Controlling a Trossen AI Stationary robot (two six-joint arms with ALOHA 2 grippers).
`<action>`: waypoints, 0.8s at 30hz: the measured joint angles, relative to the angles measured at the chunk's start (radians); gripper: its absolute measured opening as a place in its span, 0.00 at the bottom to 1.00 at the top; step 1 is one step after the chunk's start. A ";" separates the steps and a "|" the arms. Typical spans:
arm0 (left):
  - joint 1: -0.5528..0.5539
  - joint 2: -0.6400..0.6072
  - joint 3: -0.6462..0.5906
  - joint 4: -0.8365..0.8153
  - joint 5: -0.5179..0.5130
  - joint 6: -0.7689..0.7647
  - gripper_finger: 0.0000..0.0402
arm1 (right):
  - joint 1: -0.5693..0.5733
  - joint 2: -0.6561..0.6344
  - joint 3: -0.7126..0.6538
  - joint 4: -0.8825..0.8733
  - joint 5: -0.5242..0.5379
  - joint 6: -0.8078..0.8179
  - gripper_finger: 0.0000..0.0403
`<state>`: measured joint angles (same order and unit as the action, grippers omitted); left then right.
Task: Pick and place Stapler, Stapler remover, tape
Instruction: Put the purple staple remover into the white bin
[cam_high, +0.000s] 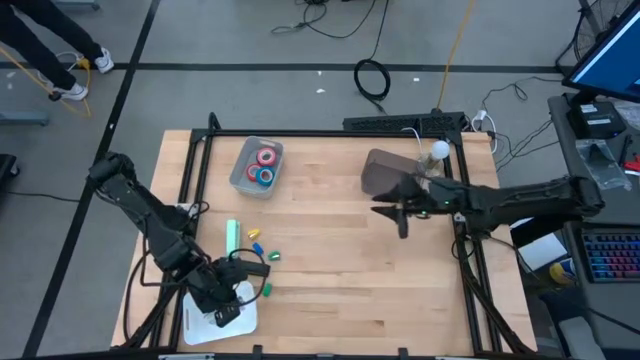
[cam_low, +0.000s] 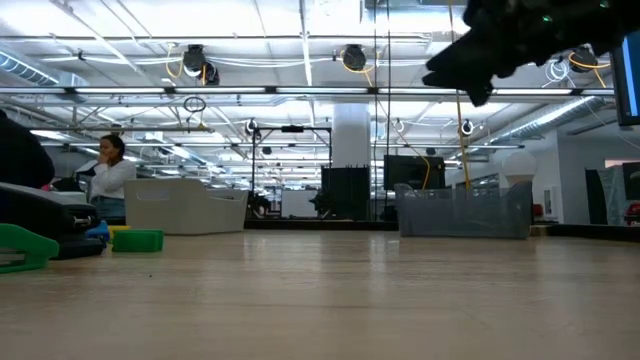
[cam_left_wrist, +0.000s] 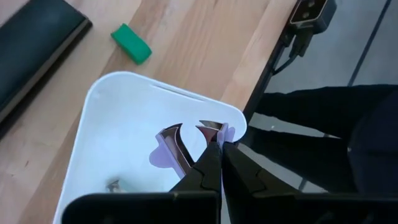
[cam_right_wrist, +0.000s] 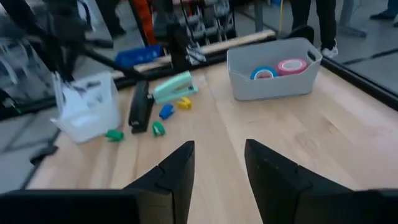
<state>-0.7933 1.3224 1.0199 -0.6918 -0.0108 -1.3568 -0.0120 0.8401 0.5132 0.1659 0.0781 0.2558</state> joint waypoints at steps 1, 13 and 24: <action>0.000 0.000 0.000 -0.001 0.007 0.000 0.00 | 0.000 -0.033 -0.026 0.009 0.000 0.009 0.33; -0.029 0.000 0.000 -0.005 0.013 -0.086 0.00 | -0.011 -0.333 -0.251 0.036 0.096 0.113 0.33; -0.034 0.000 -0.015 -0.007 0.011 -0.117 0.00 | -0.030 -0.480 -0.266 -0.146 -0.085 0.103 0.33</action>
<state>-0.8272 1.3220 1.0046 -0.6990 0.0002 -1.4736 -0.0420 0.3602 0.2474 0.0194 -0.0070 0.3587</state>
